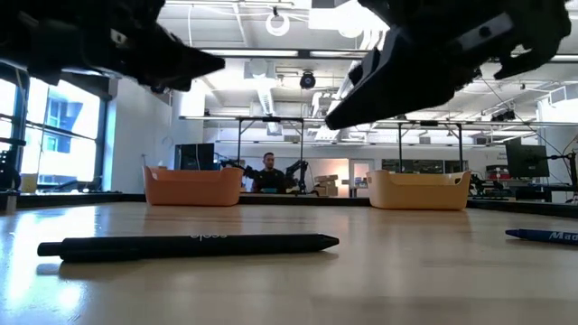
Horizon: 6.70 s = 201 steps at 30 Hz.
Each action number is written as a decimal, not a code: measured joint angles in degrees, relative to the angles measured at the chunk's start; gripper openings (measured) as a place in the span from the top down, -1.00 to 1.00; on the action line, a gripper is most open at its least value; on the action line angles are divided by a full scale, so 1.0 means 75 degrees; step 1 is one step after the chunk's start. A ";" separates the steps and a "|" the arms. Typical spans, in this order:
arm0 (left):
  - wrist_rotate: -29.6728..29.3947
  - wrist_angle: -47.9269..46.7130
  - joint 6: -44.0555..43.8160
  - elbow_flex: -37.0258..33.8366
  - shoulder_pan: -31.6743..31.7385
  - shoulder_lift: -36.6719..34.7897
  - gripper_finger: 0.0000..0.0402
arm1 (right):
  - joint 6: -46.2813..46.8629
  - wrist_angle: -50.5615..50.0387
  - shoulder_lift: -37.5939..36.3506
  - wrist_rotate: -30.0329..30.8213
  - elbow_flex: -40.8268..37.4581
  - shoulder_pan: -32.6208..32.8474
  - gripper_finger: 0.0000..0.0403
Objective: Sort crayons/erasers/pens/pencils in bins
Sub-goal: Put the black pen into the yellow bin, then put the blue crayon into the orange bin
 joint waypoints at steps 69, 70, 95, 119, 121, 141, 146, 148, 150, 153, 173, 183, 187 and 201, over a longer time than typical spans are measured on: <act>-0.0519 -0.0142 -0.0828 -0.0211 0.0872 0.0000 1.00 | 0.1804 -0.8462 -0.0629 0.2623 0.2285 -0.1385 0.90; -0.0527 -0.0140 -0.0828 -0.0211 0.0872 0.0000 1.00 | 0.2003 -0.8880 -0.0835 0.2826 0.2285 -0.1515 0.90; -0.0508 -0.0157 -0.0866 -0.0211 0.0871 0.0000 1.00 | -0.2807 -0.9824 -0.1946 0.2844 0.2297 -0.8190 0.90; -0.0505 -0.0145 -0.0825 -0.0211 0.0869 0.0000 1.00 | -0.4256 -0.6944 -0.1761 0.2576 0.0341 -0.9271 0.70; -0.0505 -0.0145 -0.0821 -0.0211 0.0871 0.0000 1.00 | -0.4066 -0.6948 -0.1761 0.2573 0.0386 -0.9269 0.59; -0.0502 -0.0145 -0.0868 -0.0209 0.0869 0.0000 1.00 | -0.0122 -0.9826 -0.4463 0.1215 0.0516 -0.6847 0.92; -0.0502 -0.0151 -0.0887 -0.0209 0.0869 0.0003 1.00 | 0.1470 -1.0264 -0.4624 0.0569 0.0516 -0.5176 0.96; -0.0502 -0.0153 -0.0903 -0.0209 0.0870 0.0002 1.00 | 0.1987 -1.0204 -0.4577 0.0487 0.0516 -0.4510 0.99; -0.0502 -0.0165 -0.0942 -0.0209 0.0871 0.0003 1.00 | 0.2492 -1.0094 -0.4489 0.0455 0.0516 -0.3864 1.00; -0.0502 -0.0174 -0.0945 -0.0209 0.0872 0.0003 1.00 | 0.3039 -0.9965 -0.4273 0.0402 0.0516 -0.2925 1.00; -0.0502 -0.0152 -0.0723 -0.0209 0.0869 0.0003 1.00 | 0.8522 -0.8330 -0.1403 -0.0942 0.0516 0.1139 0.91; -0.0502 -0.0151 -0.0604 -0.0209 0.0869 0.0003 1.00 | 0.9222 -0.7179 -0.0698 -0.1219 0.0516 0.1678 0.36; -0.0502 -0.0151 -0.0621 -0.0209 0.0869 0.0003 1.00 | 0.9222 -0.6985 -0.0343 -0.1490 0.0516 0.1712 0.31; -0.0667 -0.0151 -0.1197 -0.0209 0.0869 0.0003 1.00 | 0.8733 -0.7148 -0.0076 -0.1612 0.0538 0.1491 0.67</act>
